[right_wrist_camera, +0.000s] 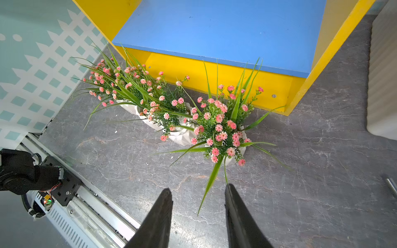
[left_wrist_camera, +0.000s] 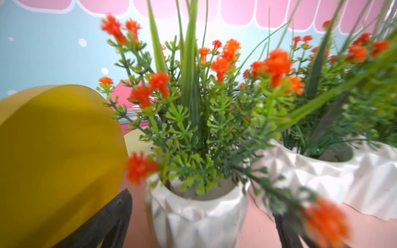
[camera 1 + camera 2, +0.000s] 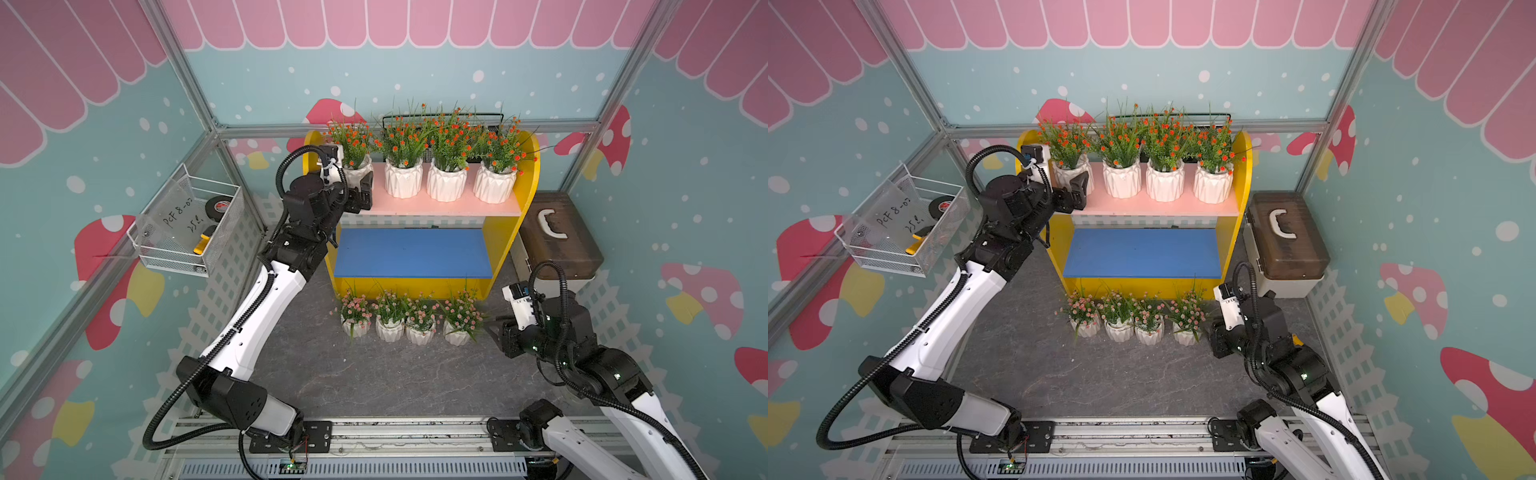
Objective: Place the baby's breath potted plants on the rack by color
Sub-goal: Place the baby's breath potted plant on the rack.
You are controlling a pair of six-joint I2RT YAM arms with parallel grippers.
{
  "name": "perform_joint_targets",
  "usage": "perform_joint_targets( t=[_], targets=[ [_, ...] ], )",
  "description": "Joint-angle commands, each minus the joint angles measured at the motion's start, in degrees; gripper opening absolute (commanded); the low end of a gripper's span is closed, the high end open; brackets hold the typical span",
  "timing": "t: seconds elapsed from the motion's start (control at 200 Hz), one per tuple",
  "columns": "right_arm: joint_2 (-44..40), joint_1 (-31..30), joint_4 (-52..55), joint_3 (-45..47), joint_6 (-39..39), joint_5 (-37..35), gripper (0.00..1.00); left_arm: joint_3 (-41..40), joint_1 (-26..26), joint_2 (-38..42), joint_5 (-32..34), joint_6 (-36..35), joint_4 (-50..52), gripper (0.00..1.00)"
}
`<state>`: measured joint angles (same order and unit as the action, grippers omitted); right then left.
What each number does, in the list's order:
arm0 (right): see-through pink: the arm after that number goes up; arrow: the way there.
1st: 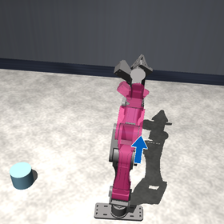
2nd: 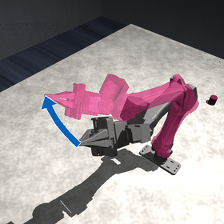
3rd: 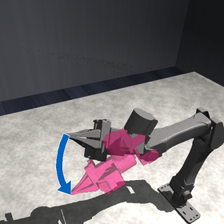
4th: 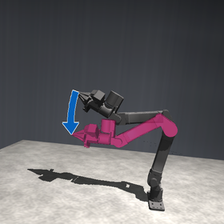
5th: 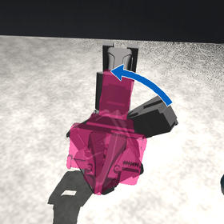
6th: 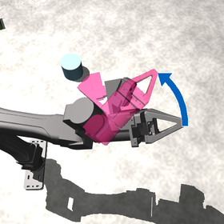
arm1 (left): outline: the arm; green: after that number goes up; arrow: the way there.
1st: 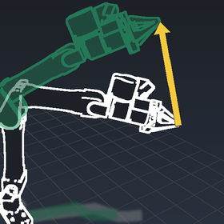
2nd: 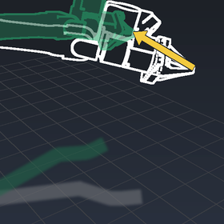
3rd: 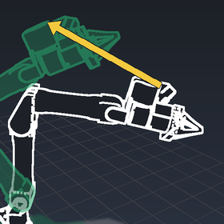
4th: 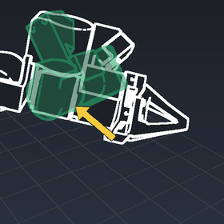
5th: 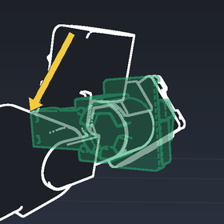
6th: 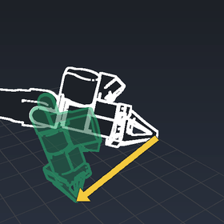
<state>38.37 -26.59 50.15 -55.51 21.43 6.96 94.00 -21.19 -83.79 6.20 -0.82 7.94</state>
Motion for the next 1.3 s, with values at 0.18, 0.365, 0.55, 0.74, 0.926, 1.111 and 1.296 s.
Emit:
perform_joint_targets(
  t=[0.18,0.365,0.55,0.74,0.926,1.111,1.296],
  targets=[
    [2.93,0.44,-1.66,0.36,-0.10,-1.25,0.40,-9.86,0.49,9.58,-1.83,1.30,-2.21,0.99],
    [3.88,0.90,-2.89,0.90,0.70,-2.40,0.40,-14.53,-0.78,13.95,-3.77,2.71,-2.67,0.99],
    [5.70,3.19,-3.95,2.18,0.45,-0.17,0.40,-22.95,-4.48,19.25,-1.83,3.01,-6.93,0.99],
    [6.70,6.79,-4.79,3.57,0.37,1.22,0.40,-29.91,-8.26,23.09,-1.90,4.81,-8.11,0.99],
    [7.67,13.78,-7.20,5.70,0.63,5.82,0.40,-36.81,-15.10,25.08,-0.12,6.79,-11.35,0.99],
    [7.80,20.66,-10.31,8.12,1.29,10.26,0.39,-41.32,-21.16,25.27,0.81,7.29,-12.97,0.99],
    [7.40,28.14,-12.19,10.70,1.52,14.67,0.39,-46.04,-25.59,25.47,1.13,8.83,-14.91,0.99]
  ],
)
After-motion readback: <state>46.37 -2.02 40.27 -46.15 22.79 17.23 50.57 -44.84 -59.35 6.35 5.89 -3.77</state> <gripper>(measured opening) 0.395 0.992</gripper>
